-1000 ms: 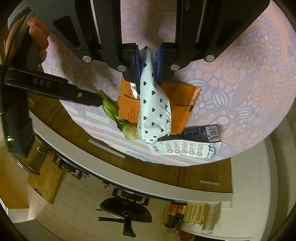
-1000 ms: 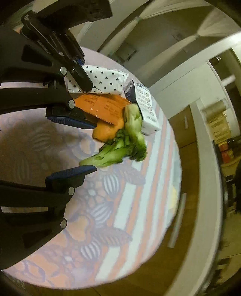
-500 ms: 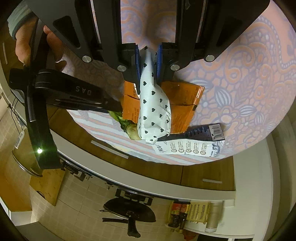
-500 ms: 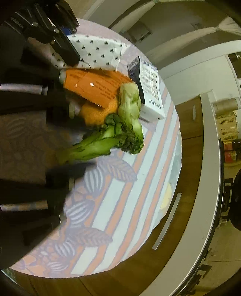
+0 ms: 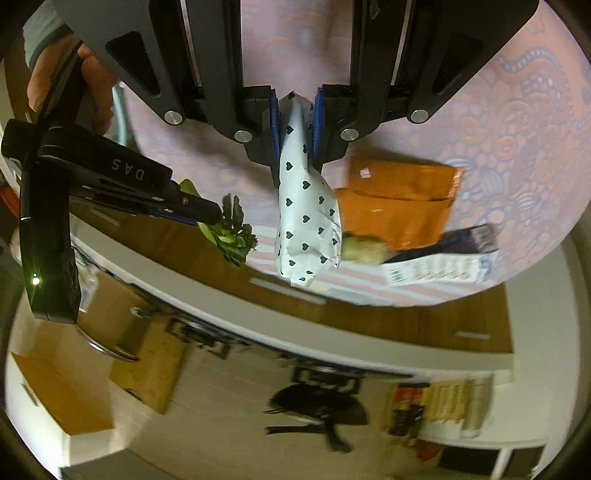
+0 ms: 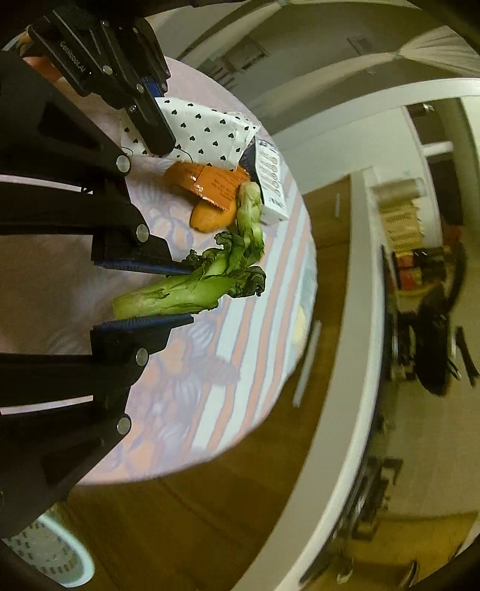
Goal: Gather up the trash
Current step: 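Carry paper and bok choy over the blue basket and open both tools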
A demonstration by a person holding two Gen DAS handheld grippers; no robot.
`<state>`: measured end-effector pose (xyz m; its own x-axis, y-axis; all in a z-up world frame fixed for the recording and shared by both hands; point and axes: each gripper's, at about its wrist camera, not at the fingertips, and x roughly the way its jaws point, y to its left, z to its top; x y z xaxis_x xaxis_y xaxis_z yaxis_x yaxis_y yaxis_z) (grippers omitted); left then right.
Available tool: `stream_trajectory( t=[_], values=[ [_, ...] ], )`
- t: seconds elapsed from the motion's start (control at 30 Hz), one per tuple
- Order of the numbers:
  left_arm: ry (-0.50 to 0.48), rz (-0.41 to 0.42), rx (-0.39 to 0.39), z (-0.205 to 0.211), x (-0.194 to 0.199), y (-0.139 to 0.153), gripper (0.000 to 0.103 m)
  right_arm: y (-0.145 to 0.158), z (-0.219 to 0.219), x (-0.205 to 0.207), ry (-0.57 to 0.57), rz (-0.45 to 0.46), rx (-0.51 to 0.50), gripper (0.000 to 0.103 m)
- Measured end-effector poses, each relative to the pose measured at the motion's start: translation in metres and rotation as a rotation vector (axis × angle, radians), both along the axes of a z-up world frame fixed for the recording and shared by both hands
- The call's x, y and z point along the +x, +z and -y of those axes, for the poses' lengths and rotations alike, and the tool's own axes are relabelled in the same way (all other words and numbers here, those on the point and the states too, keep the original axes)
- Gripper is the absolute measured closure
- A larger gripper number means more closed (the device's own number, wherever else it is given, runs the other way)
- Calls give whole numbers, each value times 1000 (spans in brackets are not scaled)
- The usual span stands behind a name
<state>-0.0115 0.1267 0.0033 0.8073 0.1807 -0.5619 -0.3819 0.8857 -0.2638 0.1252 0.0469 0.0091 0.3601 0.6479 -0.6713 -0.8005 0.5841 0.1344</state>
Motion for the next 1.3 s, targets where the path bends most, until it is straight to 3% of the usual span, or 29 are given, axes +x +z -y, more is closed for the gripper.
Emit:
stream_trajectory(
  t=[0.17, 0.23, 0.3, 0.43, 0.77, 0.97, 1.3],
  values=[
    [-93, 20, 11, 35, 11, 14, 91, 13, 52, -5, -83, 7, 41, 85],
    [-154, 25, -22, 49, 18, 17, 91, 18, 81, -7, -139, 16, 51, 85],
    [-252, 27, -113, 63, 29, 18, 91, 20, 107, -7, -190, 13, 60, 85],
    [-352, 27, -145, 95, 48, 22, 91, 24, 164, -7, -303, 13, 74, 85],
    [-594, -39, -118, 197, 103, 13, 91, 11, 298, 2, -604, -41, 88, 85],
    [-666, -93, -128, 234, 132, -3, 91, -9, 338, 10, -701, -93, 64, 85],
    [-730, -164, -105, 272, 164, -25, 87, -43, 359, 25, -797, -194, -8, 83]
  ],
)
